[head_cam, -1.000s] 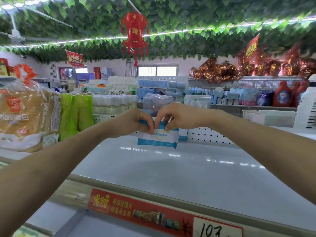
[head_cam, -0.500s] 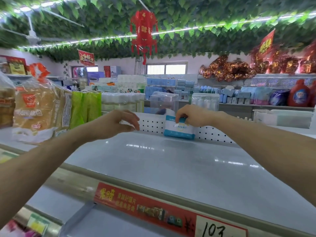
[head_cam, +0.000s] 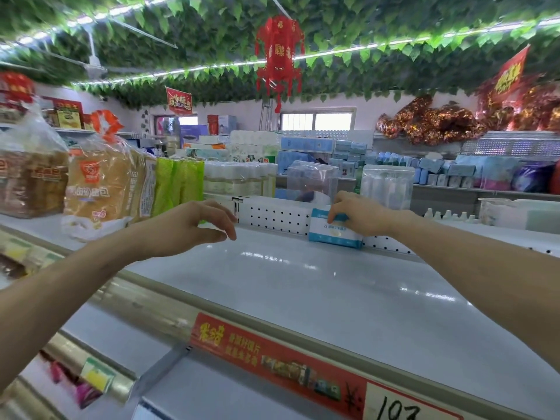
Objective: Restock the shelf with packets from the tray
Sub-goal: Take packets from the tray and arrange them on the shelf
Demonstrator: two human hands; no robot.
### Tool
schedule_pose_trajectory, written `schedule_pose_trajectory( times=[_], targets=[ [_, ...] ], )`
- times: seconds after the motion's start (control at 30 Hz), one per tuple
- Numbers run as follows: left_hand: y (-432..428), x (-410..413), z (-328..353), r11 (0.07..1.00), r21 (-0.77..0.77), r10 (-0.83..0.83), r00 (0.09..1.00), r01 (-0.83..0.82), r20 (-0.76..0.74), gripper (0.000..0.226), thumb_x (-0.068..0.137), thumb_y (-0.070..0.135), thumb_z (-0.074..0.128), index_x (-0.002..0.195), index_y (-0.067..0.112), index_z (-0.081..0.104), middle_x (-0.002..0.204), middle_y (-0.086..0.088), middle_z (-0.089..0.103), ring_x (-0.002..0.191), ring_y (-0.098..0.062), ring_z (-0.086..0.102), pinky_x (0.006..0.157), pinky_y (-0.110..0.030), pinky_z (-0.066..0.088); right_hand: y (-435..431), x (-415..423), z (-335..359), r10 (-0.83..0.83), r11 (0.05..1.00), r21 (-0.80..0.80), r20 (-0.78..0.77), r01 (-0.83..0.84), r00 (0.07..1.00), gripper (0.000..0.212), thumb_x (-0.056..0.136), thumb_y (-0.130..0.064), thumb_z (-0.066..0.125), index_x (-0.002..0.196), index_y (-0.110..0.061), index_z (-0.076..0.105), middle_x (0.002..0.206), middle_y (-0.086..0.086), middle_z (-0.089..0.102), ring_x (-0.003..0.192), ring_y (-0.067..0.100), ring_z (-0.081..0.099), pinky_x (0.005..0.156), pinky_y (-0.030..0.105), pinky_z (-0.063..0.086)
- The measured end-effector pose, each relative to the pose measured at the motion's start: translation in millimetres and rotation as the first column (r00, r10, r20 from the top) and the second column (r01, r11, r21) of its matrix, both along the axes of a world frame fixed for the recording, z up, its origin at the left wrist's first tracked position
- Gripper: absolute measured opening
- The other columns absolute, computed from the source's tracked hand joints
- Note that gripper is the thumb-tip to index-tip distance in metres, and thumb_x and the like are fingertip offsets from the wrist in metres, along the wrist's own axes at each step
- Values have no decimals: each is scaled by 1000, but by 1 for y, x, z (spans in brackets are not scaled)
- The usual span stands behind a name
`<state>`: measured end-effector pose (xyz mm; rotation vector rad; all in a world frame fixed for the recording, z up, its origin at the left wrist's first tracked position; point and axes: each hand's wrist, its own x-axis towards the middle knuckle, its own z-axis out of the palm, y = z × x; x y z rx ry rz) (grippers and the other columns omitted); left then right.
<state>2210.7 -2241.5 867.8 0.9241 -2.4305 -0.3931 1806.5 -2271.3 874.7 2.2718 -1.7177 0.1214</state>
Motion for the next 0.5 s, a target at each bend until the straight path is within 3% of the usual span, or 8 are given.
schedule_pose_trajectory(
  times=[0.2,0.37,0.5],
  targets=[
    [14,17,-6,998,-5,68,998,-68,6,22,100,20,67,101,39,78,131,28,58,123,8,54,109,-34,43,0,-7,1,23,999,-45,-28,-24,999,30,100,-21,65,125,-37,67,126,-3,46,115,18,43,105,37,43],
    [38,51,-13,988,0,156,987,-156,-33,24,99,18,67,105,39,77,130,24,62,124,1,58,110,-43,45,4,21,16,166,986,-32,78,-164,983,36,96,-11,69,125,-33,69,120,-2,55,106,15,50,102,40,46],
    [66,92,-19,949,72,313,938,-306,-151,42,100,13,66,126,46,66,120,11,70,113,-7,67,102,-49,54,11,93,32,356,922,46,286,-384,890,32,98,-17,68,126,-33,68,111,-7,66,97,9,62,97,36,53]
  ],
)
